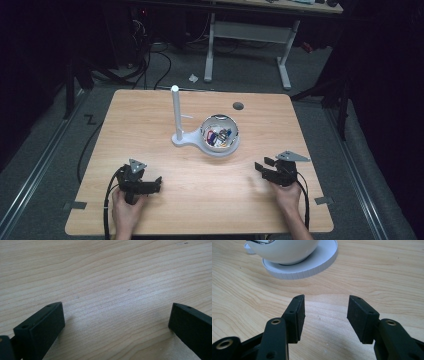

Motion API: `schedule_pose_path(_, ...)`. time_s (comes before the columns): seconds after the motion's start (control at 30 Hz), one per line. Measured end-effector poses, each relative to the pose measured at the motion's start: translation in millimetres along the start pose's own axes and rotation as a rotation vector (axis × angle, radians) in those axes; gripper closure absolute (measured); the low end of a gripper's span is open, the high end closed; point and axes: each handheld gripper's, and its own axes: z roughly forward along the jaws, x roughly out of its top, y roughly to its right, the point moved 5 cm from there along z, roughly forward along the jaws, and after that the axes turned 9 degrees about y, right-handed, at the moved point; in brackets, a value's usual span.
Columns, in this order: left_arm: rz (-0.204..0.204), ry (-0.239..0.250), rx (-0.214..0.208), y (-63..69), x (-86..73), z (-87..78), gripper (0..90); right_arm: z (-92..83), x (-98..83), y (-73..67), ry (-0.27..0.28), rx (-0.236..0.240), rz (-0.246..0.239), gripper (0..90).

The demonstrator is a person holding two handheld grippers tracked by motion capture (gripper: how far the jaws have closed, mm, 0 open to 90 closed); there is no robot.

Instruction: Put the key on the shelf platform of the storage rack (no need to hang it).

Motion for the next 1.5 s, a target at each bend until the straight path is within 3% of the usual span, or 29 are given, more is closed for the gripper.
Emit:
schedule_pose_path(0.23, 0.000, 0.000, 0.000, 0.0, 0.0, 0.0, 0.7, 6.3, -6.1, -2.3, -0.018, -0.006, -0.007, 48.1)
schedule_pose_path(0.43, 0.001, 0.000, -0.001, 0.0, 0.0, 0.0, 0.7, 9.7, -12.2, -6.7, -0.049, -0.029, -0.067, 47.2)
schedule_pose_path(0.8, 0.002, 0.000, -0.002, -0.1, 0.0, 0.0, 0.7, 14.8, -22.9, -11.1, -0.086, -0.036, -0.083, 45.5)
schedule_pose_path(1.17, 0.005, -0.001, -0.003, -0.2, 0.0, 0.0, 0.7, 16.6, -25.0, -15.8, -0.114, -0.058, -0.137, 42.8)
schedule_pose_path(1.5, 0.009, 0.001, -0.007, -0.4, 0.1, 0.1, 0.7, 16.9, -25.0, -15.4, -0.116, -0.057, -0.136, 40.0)
